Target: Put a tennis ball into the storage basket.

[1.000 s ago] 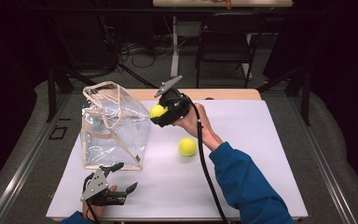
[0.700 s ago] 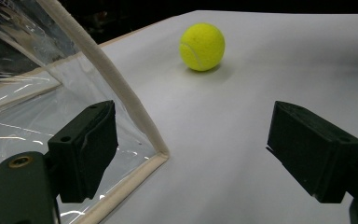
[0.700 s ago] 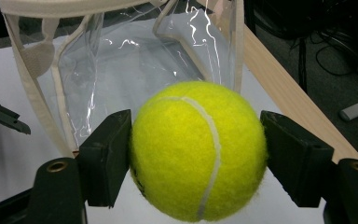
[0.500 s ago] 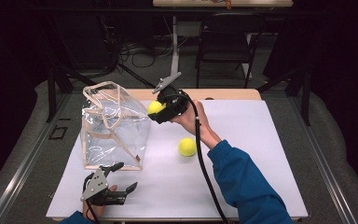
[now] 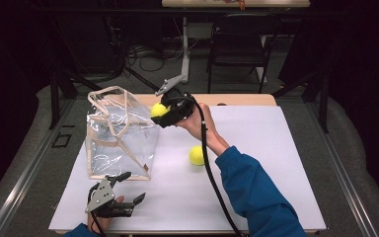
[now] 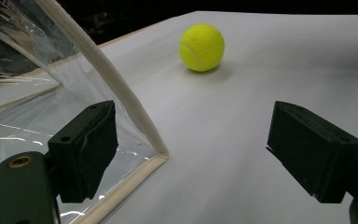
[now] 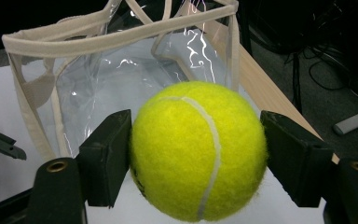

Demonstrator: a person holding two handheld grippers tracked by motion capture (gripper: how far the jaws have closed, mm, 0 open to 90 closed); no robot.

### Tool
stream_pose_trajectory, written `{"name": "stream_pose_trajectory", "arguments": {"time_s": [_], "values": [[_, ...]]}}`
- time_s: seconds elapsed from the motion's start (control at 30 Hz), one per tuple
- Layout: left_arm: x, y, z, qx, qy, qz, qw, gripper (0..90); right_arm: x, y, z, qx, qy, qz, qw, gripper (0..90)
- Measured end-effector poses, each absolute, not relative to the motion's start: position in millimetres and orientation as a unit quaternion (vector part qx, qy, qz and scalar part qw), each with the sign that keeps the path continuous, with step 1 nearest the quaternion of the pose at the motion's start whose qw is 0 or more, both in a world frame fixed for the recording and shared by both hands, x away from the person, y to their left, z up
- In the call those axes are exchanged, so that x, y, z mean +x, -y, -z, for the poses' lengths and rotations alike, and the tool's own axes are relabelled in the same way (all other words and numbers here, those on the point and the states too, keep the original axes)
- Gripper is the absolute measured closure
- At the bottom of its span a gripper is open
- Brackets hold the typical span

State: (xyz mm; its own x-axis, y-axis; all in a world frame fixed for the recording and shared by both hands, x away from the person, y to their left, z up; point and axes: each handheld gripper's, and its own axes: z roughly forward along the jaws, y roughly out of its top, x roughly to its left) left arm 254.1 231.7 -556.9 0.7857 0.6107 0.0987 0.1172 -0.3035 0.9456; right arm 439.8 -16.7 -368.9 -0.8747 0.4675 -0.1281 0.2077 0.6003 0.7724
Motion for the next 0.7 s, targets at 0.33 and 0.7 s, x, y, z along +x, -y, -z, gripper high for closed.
{"name": "stream_pose_trajectory", "arguments": {"time_s": [0.33, 0.7], "values": [[254.4, -231.7, 557.1, 0.774, -0.235, -0.228, 0.541, 15.8, 442.6, 12.9, 360.7, 0.193, -0.874, -0.413, 0.166, 27.0], [254.3, -231.8, 557.0, 0.775, -0.234, -0.227, 0.542, 15.8, 446.9, 6.9, 358.5, 0.193, -0.871, -0.419, 0.169, 27.0]]}}
